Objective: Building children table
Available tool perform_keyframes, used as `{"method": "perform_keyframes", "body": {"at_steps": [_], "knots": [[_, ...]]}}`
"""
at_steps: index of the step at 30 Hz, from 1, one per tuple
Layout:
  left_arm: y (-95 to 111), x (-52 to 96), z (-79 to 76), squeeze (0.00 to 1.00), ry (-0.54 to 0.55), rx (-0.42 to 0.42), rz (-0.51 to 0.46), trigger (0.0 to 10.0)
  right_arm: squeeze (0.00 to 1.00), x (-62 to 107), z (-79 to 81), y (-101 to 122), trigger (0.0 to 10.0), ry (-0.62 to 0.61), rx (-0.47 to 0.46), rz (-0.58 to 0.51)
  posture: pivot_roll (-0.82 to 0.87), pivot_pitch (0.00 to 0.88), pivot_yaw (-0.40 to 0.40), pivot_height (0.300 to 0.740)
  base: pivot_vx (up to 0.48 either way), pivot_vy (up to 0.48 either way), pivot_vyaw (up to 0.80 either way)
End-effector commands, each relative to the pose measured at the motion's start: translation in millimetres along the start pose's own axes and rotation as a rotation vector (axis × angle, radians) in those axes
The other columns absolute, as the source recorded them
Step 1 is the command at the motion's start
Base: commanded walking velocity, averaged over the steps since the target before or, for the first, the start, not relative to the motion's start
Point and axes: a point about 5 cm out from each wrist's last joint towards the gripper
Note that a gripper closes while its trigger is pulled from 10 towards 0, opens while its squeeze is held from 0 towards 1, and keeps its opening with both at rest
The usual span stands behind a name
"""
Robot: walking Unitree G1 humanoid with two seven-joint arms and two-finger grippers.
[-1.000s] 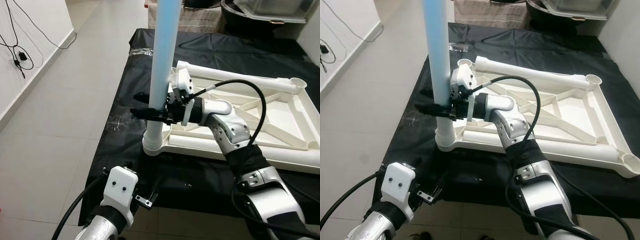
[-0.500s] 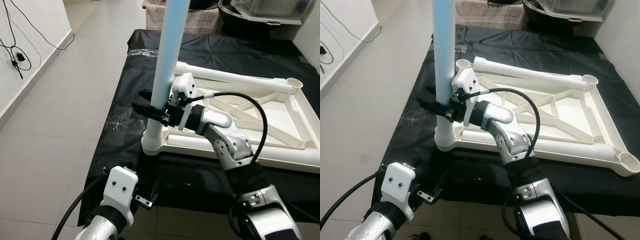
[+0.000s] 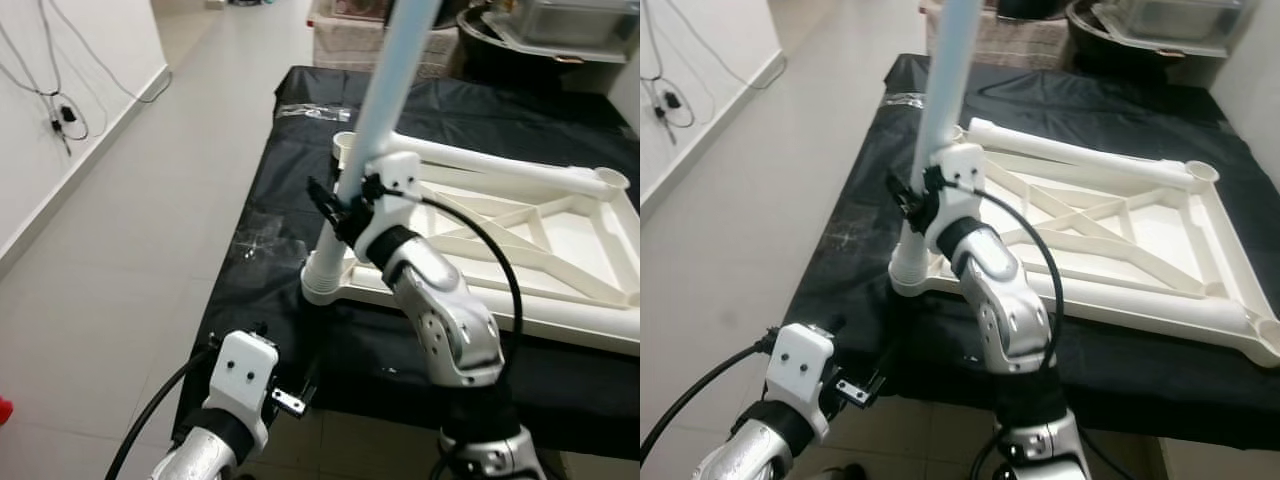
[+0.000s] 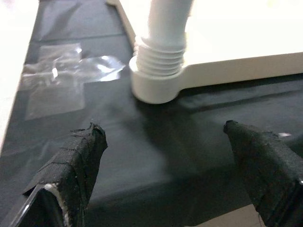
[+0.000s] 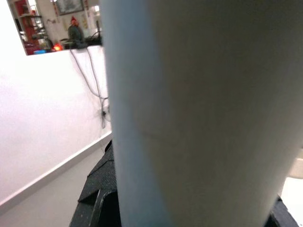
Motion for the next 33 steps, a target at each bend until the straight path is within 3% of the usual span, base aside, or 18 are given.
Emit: {"method": "perform_keyframes", "body": {"at_steps": [1, 5, 14, 17, 22, 29, 33], "knots": [[-4.0, 0.0, -1.0, 0.00, -0.011, 0.008, 0.013, 10.0, 0.00, 10.4, -27.0, -23.5, 10.0, -0.168, 0.068, 0.123, 0.05, 0.200, -0.059, 0.740, 0.000, 0.000, 0.00], [-4.0, -4.0, -1.0, 0.00, -0.012, 0.004, 0.004, 10.0, 0.00, 11.7, -26.1, -15.0, 10.0, -0.248, 0.122, 0.067, 0.05, 0.187, -0.059, 0.740, 0.000, 0.000, 0.00], [-6.4, -8.0, 0.5, 0.00, -0.001, -0.002, -0.002, 10.0, 0.00, 11.0, -23.8, -4.5, 10.0, -0.477, 0.136, 0.034, 0.05, 0.166, -0.063, 0.740, 0.000, 0.000, 0.00], [-6.8, -8.5, 0.7, 0.00, 0.001, -0.002, -0.002, 10.0, 0.00, 10.7, -24.0, -4.0, 10.0, -0.492, 0.137, 0.034, 0.05, 0.166, -0.063, 0.740, 0.000, 0.000, 0.00], [-8.3, -10.8, 1.9, 0.00, 0.004, -0.007, -0.006, 10.0, 0.00, 12.3, -19.6, 7.0, 10.0, -0.539, 0.231, -0.033, 0.05, 0.159, -0.064, 0.740, 0.000, 0.000, 0.00], [-9.5, -13.2, 3.7, 0.00, 0.010, -0.013, -0.009, 10.0, 0.00, 6.0, -10.5, 13.1, 10.0, -0.524, 0.151, -0.059, 0.05, 0.149, -0.063, 0.740, 0.000, 0.000, 0.00], [-9.9, -14.4, 4.6, 0.00, 0.013, -0.015, -0.011, 10.0, 0.00, -8.0, -9.1, 15.4, 10.0, -0.426, 0.060, -0.040, 0.05, 0.147, -0.064, 0.740, 0.000, 0.000, 0.00]]}}
Point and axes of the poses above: a point about 5 cm out from each wrist's last joint towards the gripper, its own x axis pointing back from the gripper into the wrist, its own y axis along the axis of the wrist's last joint, z = x × y, and after that the axes turned 12 degrees about -x, right-handed
